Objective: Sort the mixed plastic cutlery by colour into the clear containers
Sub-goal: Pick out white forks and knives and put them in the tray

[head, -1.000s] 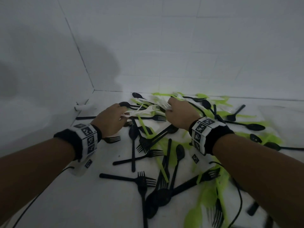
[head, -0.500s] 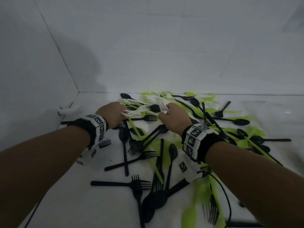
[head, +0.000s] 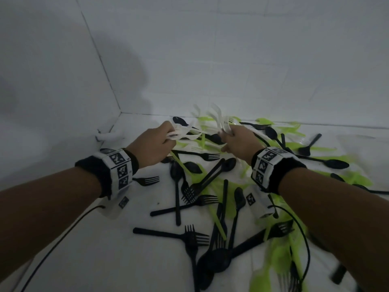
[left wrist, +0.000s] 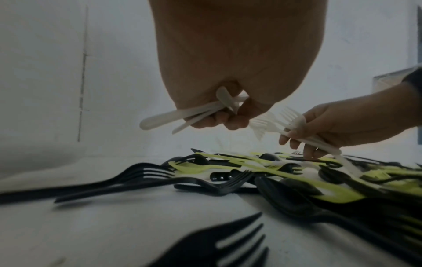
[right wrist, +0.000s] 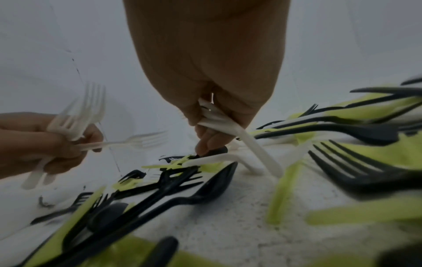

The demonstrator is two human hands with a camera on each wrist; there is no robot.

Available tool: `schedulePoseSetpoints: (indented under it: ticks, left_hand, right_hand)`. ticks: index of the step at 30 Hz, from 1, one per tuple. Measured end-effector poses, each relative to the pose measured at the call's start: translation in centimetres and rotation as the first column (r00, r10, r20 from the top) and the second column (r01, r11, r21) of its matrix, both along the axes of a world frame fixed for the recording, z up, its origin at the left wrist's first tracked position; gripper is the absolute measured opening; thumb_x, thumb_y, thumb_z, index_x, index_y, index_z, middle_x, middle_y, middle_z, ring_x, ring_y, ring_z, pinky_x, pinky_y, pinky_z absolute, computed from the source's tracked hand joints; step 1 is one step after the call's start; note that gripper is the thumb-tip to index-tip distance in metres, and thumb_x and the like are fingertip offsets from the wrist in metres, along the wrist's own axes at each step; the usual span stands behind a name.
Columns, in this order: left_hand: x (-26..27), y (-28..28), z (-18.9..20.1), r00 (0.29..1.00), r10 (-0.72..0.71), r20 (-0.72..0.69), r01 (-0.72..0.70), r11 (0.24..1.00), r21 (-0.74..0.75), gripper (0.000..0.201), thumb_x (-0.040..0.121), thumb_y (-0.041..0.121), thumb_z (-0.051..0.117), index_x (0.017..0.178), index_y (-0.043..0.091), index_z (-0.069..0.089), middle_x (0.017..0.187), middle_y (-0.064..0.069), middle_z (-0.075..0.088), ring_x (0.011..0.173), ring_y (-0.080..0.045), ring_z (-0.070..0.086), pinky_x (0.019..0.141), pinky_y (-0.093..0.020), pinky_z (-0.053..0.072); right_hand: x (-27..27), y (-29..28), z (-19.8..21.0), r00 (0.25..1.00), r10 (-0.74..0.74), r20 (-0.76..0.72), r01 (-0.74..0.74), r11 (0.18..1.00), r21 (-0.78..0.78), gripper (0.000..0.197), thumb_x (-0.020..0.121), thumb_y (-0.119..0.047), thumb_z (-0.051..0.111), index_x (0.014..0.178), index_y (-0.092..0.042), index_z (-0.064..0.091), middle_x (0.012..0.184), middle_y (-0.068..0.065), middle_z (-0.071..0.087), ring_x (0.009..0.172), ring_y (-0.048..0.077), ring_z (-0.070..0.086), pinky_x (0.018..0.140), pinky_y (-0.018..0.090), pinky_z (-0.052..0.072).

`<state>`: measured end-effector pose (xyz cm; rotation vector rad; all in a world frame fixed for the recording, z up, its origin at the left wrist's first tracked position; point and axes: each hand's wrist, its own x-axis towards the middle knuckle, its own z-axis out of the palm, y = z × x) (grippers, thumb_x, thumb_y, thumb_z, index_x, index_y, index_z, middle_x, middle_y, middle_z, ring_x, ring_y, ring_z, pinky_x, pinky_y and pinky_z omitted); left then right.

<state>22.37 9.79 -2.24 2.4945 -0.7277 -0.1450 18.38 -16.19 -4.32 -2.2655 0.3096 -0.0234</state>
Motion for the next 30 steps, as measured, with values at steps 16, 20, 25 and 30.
schedulePoseSetpoints:
  ticks: [16, 20, 25, 30]
  left_hand:
    - [-0.3, -4.4, -1.0, 0.824, 0.077, -0.562, -0.462, 0.666, -0.586, 0.026, 0.099, 0.023, 0.065, 0.111, 0.0, 0.073, 0.077, 0.005, 0.07, 0.053, -0.01, 0.04, 0.048, -0.018, 0.038]
    - [-0.3, -4.8, -1.0, 0.787, 0.08, -0.611, -0.518, 0.623, -0.586, 0.018, 0.1, 0.022, 0.063, 0.107, 0.006, 0.07, 0.075, 0.006, 0.063, 0.055, -0.01, 0.038, 0.048, -0.019, 0.037]
    - [0.8, -4.4, -0.7, 0.795, 0.214, -0.568, -0.561, 0.615, -0.554, 0.012, 0.098, 0.021, 0.05, 0.092, 0.012, 0.054, 0.078, -0.003, 0.05, 0.059, -0.012, 0.039, 0.056, -0.025, 0.034]
    - [0.5, -3.5, -0.6, 0.964, 0.074, -0.257, -0.155, 0.938, -0.31, 0.016, 0.096, 0.029, 0.055, 0.1, 0.014, 0.057, 0.067, 0.014, 0.053, 0.054, -0.005, 0.048, 0.054, -0.028, 0.035]
  right_hand:
    - [0.3, 4.7, 1.0, 0.994, 0.104, 0.011, -0.092, 0.814, 0.573, 0.043, 0.077, -0.029, 0.088, 0.101, 0.004, 0.074, 0.095, 0.021, 0.075, 0.082, 0.033, 0.068, 0.078, 0.051, 0.057]
    - [0.2, 4.5, 0.8, 0.991, 0.128, 0.031, -0.115, 0.726, 0.678, 0.017, 0.091, -0.013, 0.076, 0.102, 0.0, 0.073, 0.087, 0.01, 0.075, 0.081, 0.022, 0.074, 0.074, 0.035, 0.062]
    - [1.1, 3.6, 0.9, 0.991, -0.128, 0.05, 0.077, 0.818, 0.57, 0.013, 0.102, -0.014, 0.053, 0.09, -0.011, 0.056, 0.079, 0.004, 0.056, 0.061, 0.017, 0.056, 0.051, 0.026, 0.048]
    - [2.2, 0.3, -0.5, 1.0, -0.004, 0.028, 0.008, 0.989, -0.146, 0.014, 0.099, -0.023, 0.047, 0.096, -0.012, 0.039, 0.078, -0.001, 0.043, 0.064, 0.016, 0.04, 0.067, 0.036, 0.035]
